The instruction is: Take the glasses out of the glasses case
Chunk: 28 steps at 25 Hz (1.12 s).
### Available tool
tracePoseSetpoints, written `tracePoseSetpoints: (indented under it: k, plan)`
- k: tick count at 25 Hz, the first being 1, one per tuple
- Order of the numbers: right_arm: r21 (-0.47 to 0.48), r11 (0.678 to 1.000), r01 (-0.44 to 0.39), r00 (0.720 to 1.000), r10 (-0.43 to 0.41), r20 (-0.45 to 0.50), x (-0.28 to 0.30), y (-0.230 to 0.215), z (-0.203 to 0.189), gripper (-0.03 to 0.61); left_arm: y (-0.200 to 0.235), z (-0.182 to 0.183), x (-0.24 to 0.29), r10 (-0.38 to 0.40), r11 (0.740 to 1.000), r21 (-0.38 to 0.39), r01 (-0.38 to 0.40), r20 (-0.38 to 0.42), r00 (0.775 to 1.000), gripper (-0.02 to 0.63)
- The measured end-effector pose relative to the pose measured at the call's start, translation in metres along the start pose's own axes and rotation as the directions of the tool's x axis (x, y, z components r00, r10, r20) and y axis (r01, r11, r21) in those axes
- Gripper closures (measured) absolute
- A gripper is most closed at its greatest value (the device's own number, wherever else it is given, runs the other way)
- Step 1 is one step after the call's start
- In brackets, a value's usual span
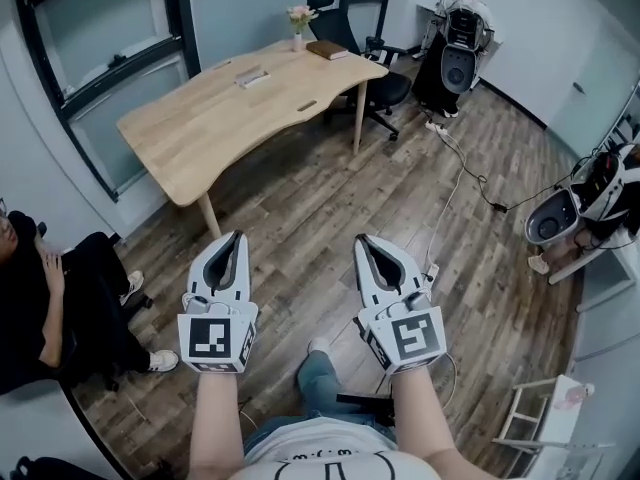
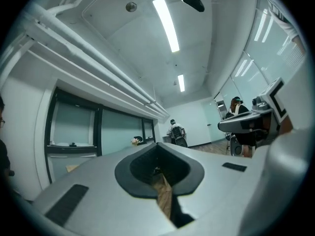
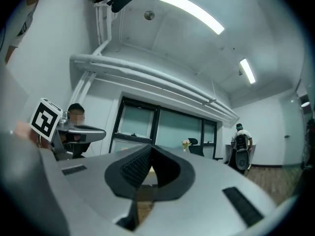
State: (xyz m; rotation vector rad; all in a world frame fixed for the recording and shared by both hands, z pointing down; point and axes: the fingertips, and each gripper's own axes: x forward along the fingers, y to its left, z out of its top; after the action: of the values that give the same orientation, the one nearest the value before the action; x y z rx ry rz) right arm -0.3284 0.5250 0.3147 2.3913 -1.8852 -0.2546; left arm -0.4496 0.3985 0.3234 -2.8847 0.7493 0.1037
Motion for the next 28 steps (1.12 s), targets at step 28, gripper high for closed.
tracePoseSetpoints:
  k: [28]
  plan:
    - [-0.01, 0.994, -0.105, 0.994, 0.106, 0.016, 0.374, -0.211, -0.064, 0.568, 0.112, -0.057, 0.412, 0.079, 0.997, 0.004, -0.079, -0.009, 0.997, 0.597]
